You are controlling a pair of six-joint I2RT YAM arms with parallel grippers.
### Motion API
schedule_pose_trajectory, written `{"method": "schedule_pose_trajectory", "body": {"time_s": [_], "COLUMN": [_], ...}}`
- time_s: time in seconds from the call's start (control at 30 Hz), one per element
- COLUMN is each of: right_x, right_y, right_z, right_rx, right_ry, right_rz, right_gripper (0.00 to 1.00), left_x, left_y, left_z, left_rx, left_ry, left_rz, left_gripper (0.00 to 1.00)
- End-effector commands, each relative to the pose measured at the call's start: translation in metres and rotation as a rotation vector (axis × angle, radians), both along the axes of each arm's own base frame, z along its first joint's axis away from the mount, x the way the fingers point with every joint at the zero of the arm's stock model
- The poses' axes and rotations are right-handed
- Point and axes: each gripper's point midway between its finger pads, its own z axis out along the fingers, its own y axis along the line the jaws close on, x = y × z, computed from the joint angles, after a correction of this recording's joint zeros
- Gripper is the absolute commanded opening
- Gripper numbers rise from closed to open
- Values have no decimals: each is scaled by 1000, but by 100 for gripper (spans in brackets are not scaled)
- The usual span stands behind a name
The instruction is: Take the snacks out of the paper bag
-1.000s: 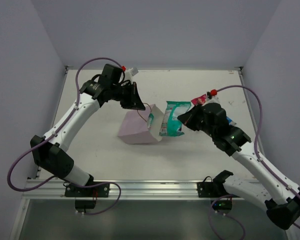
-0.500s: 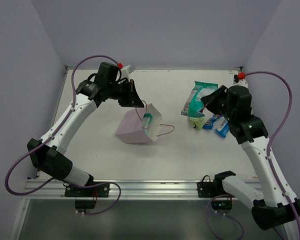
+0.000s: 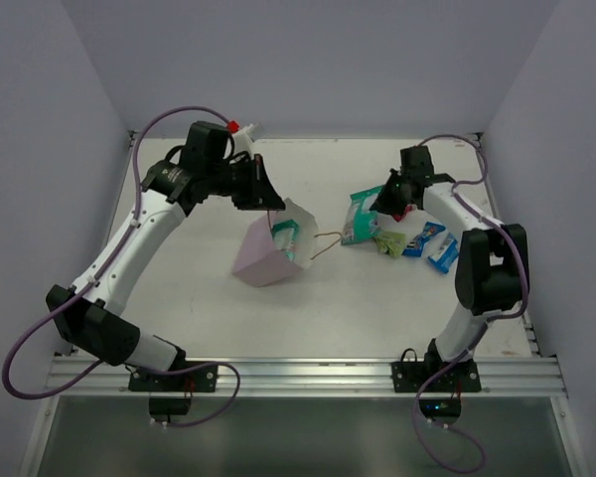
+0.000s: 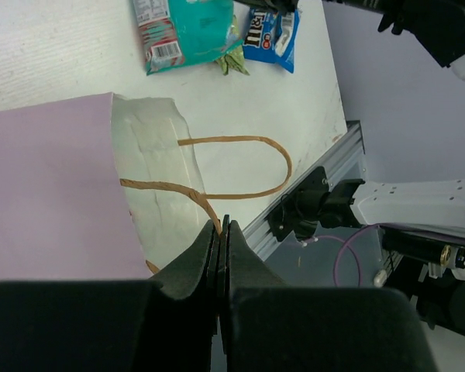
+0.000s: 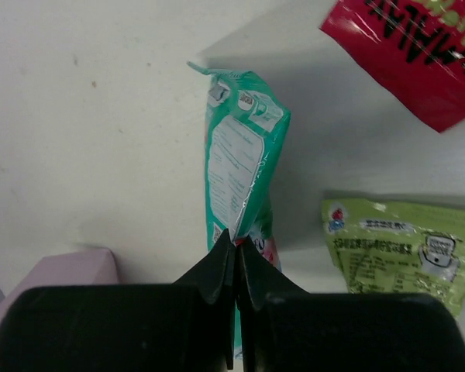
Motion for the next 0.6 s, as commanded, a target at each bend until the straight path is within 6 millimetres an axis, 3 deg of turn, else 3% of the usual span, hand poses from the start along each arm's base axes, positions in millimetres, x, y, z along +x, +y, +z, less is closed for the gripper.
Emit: {"method": "schedule_pose_trajectory", "body": {"time_s": [0.0, 0.1, 0.13, 0.33, 0.4, 0.43, 0.57], "right_x": [47, 58, 58, 62, 54, 51, 29], "right_y": [20, 25, 24, 0, -6, -10, -21], "right_z": [68, 60, 47, 26, 30, 33, 56], "right_rx": [73, 89, 85, -16, -47, -60, -113], "right_ry": [-234, -216, -176, -72, -77, -81, -112], "right_rz": [89, 108, 104, 15, 10, 1, -6], "right_gripper": [0, 1, 6, 43, 45, 54, 55], "left_x": [-6, -8, -8, -10, -9, -10, -5], "left_y": [-2, 1, 0, -2, -4, -5, -11], "left_z": [28, 26, 25, 25, 22, 17, 8], "left_rx": [-80, -79, -84, -103, -109, -116, -140], "left_ry": [-65, -61, -62, -52, -45, -30, -20], "left_rz": [-12, -2, -3, -3, -10, -19, -27], "left_gripper": [0, 0, 0, 0, 0, 0, 0]}}
